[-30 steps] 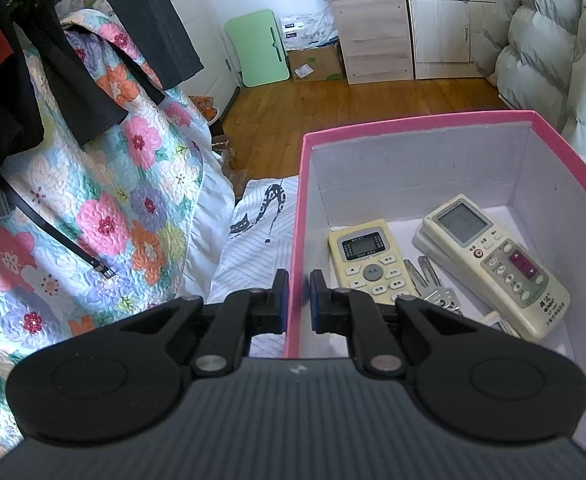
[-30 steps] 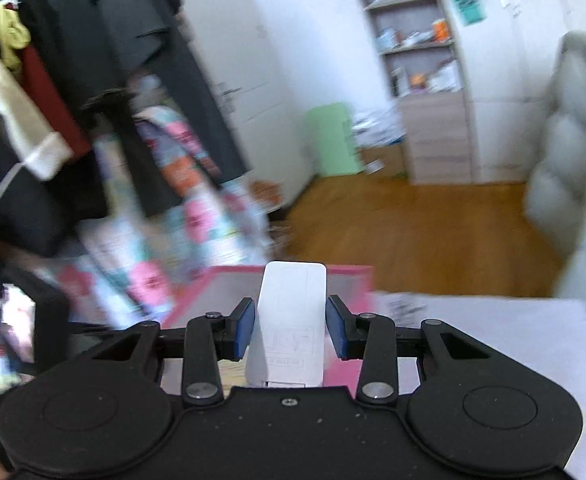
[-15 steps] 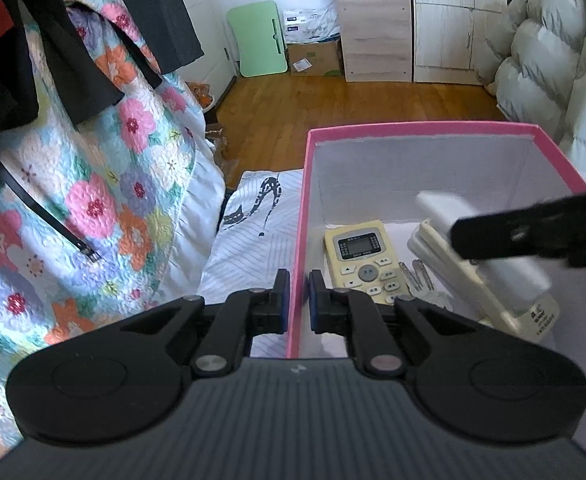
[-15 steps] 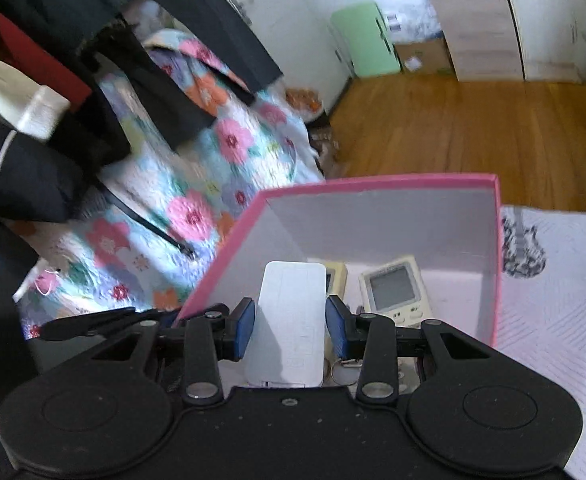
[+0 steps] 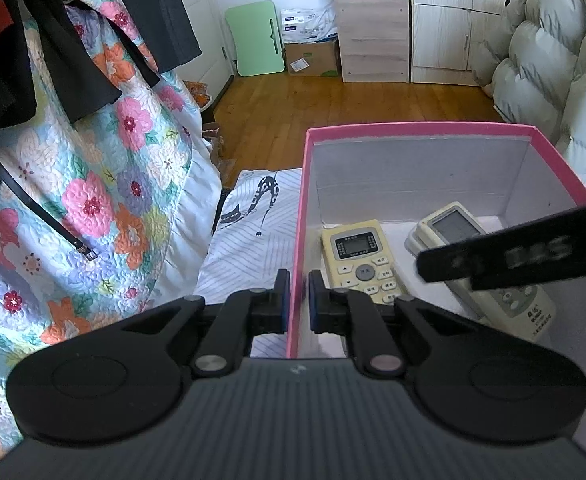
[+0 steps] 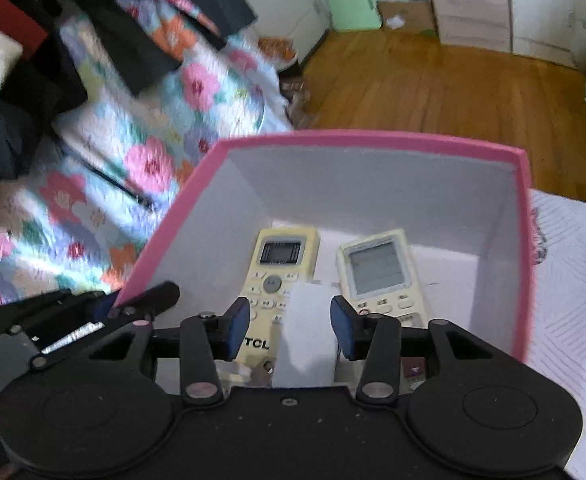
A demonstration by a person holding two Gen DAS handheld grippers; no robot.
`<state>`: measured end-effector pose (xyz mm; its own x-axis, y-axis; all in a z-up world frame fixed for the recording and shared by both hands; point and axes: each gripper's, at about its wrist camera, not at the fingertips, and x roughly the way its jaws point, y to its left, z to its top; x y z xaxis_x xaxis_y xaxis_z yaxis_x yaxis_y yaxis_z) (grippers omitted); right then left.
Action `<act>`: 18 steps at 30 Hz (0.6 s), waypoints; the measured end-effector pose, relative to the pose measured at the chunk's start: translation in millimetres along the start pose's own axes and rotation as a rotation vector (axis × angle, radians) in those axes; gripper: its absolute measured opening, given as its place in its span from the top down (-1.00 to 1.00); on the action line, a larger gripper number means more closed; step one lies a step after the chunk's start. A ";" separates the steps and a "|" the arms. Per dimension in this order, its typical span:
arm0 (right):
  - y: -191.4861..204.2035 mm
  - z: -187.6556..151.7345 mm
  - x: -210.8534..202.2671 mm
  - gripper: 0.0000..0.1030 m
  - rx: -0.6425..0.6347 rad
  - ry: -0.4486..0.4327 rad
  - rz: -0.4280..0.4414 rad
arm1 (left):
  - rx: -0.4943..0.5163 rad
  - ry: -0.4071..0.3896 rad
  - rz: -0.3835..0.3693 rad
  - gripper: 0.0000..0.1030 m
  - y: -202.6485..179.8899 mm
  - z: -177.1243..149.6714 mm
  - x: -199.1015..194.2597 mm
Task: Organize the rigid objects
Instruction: 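Lift the power bank into the pink box and open the right gripper, then withdraw the right gripper up and away from the pink box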
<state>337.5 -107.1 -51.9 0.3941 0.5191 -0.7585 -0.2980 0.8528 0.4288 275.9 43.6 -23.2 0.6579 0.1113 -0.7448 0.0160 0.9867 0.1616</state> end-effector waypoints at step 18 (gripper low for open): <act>3.6 -80.1 -124.0 -0.04 -0.172 -0.332 0.010 | 0.030 0.004 0.027 0.82 -7.3 -0.2 1.5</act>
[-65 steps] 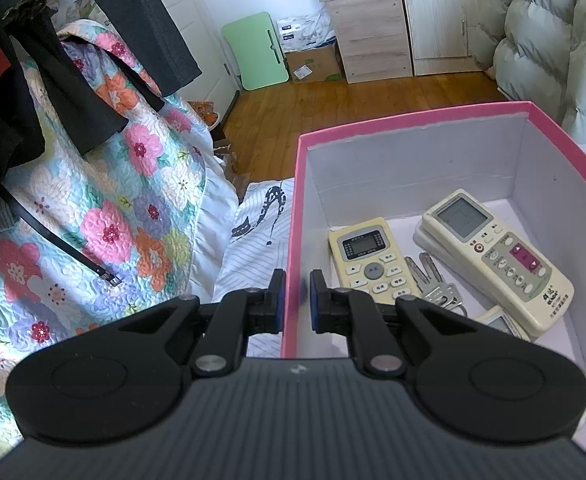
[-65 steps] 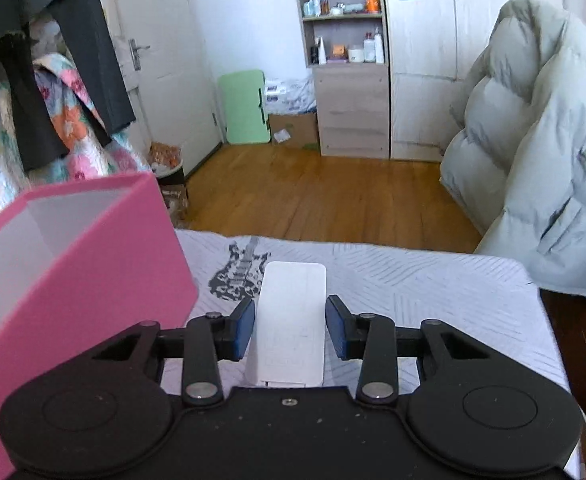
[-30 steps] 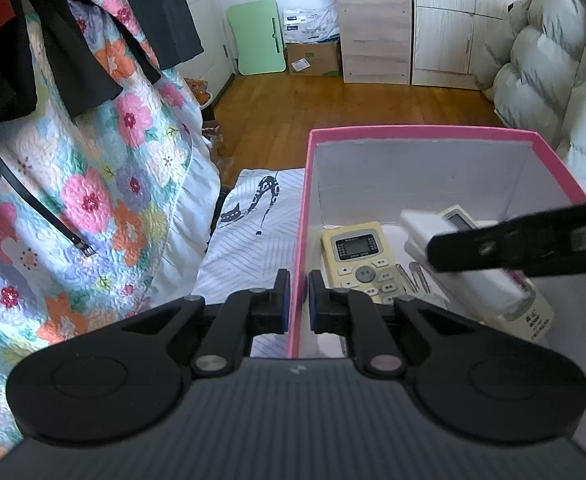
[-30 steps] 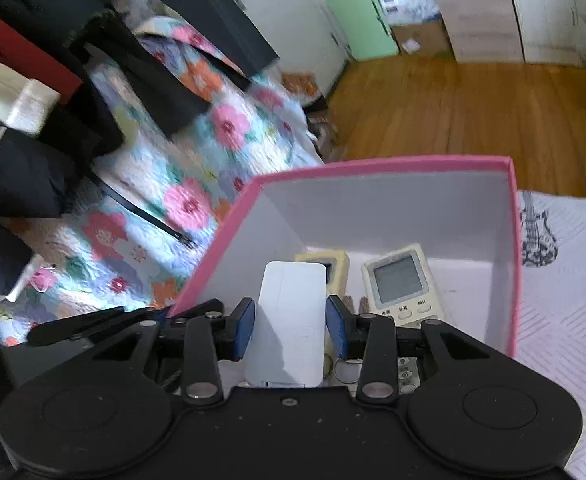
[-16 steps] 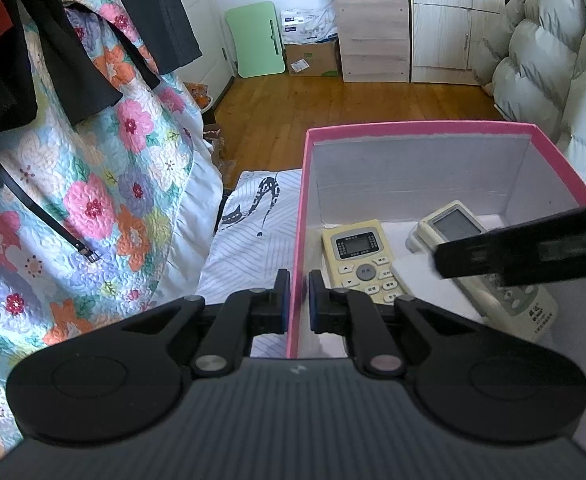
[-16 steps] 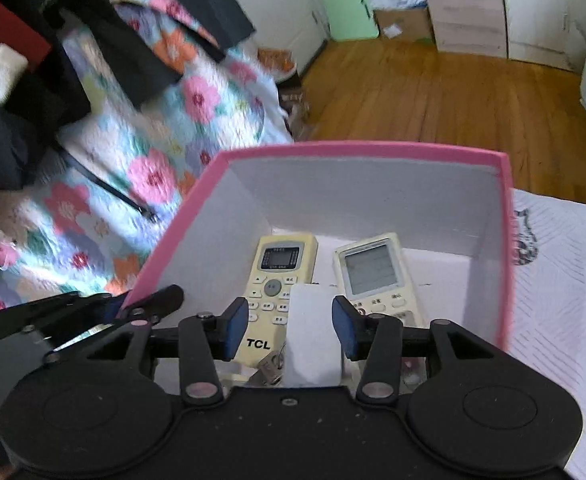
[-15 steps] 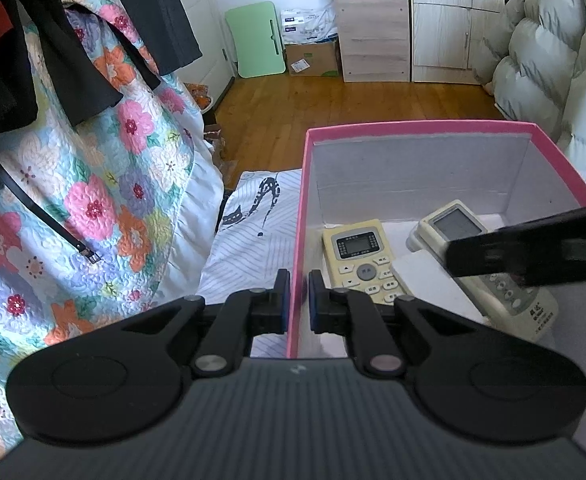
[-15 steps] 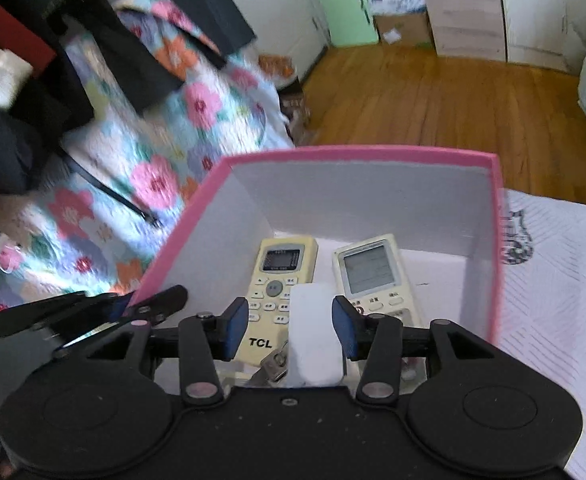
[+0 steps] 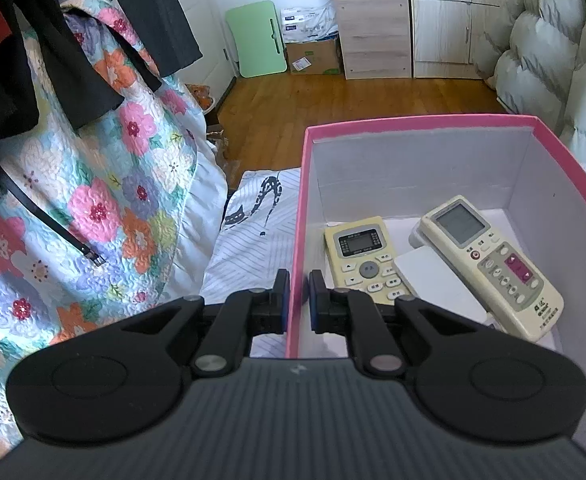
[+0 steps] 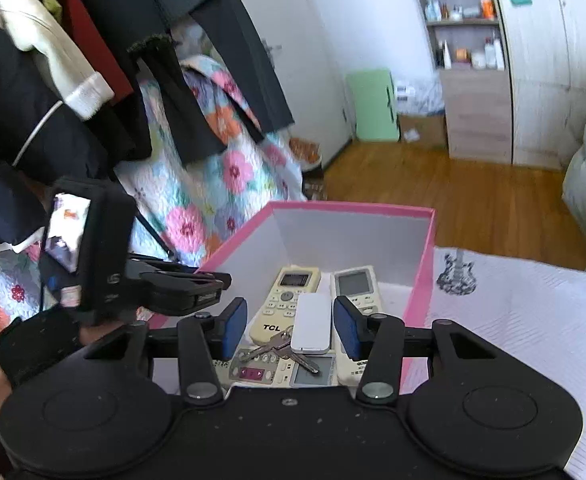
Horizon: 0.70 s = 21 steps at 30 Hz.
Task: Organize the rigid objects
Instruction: 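Withdraw the right gripper up and away from the pink box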
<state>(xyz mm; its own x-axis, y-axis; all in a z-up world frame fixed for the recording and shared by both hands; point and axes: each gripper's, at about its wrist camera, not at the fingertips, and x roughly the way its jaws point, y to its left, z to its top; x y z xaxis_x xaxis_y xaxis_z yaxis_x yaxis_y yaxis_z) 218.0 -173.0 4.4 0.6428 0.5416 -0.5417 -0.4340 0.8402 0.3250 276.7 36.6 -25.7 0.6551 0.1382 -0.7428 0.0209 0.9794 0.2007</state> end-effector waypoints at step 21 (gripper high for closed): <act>10.5 -53.0 -67.9 -0.06 0.087 -0.191 -0.078 | 0.022 -0.035 -0.038 0.81 2.6 -0.7 -46.8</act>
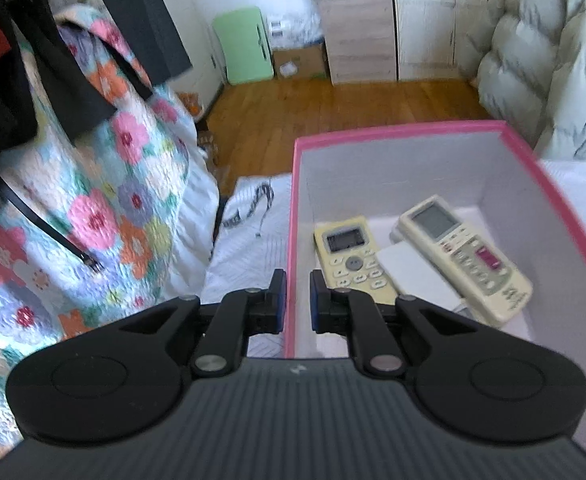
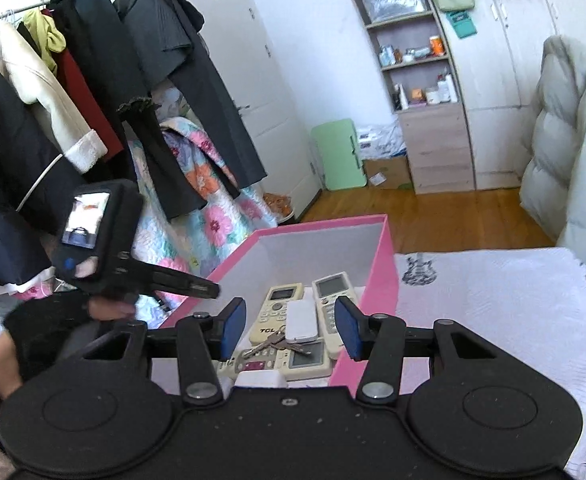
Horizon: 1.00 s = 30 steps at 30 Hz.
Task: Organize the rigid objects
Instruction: 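Withdraw the right gripper up and away from the pink box, then lower the pink box onto the bed cover and open the left gripper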
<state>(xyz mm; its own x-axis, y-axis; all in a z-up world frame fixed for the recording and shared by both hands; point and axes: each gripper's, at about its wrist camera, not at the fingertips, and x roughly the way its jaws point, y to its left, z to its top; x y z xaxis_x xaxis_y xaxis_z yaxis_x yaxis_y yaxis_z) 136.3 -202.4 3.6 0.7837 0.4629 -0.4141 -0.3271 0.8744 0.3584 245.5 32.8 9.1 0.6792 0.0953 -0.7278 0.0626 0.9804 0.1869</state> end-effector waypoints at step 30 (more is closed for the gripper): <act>27.1 -35.2 -103.5 -0.43 -0.103 -0.133 -0.262 | -0.105 -0.190 -0.127 0.25 -29.8 -136.0 -157.4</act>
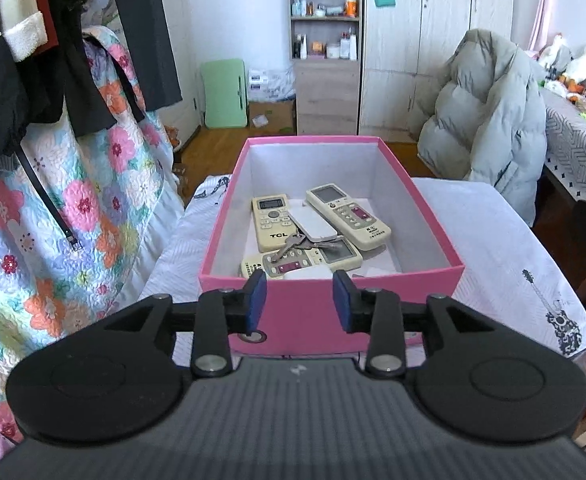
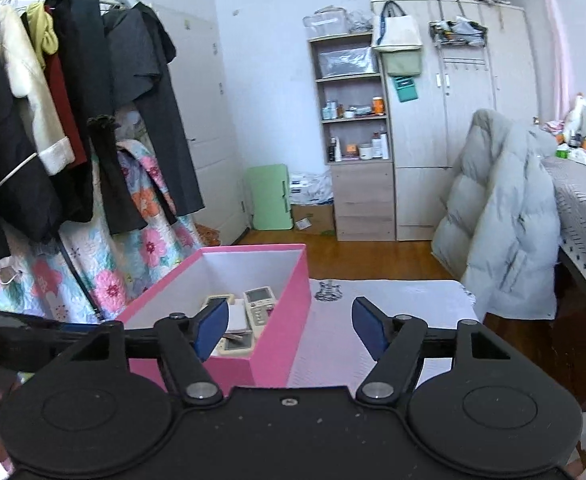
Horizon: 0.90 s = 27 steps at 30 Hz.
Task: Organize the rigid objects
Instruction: 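Lower the pink box onto the bed cover and open the left gripper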
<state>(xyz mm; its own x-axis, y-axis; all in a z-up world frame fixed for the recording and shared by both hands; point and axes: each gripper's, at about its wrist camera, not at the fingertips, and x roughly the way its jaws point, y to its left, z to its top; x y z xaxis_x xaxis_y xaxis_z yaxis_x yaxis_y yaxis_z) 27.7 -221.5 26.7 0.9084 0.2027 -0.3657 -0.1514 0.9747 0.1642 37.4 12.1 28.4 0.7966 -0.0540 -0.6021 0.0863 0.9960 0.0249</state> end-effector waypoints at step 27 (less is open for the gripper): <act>6.4 -23.4 -16.7 -1.00 0.015 0.065 -0.110 | 0.003 0.033 0.015 -0.33 0.3 -17.9 -7.0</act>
<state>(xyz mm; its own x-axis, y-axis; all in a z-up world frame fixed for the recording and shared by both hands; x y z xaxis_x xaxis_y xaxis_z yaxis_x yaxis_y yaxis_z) 2.5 -216.5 12.4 0.8919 0.1003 -0.4411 -0.0456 0.9901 0.1329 21.1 14.1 18.3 0.7774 -0.0367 -0.6279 0.0766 0.9964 0.0366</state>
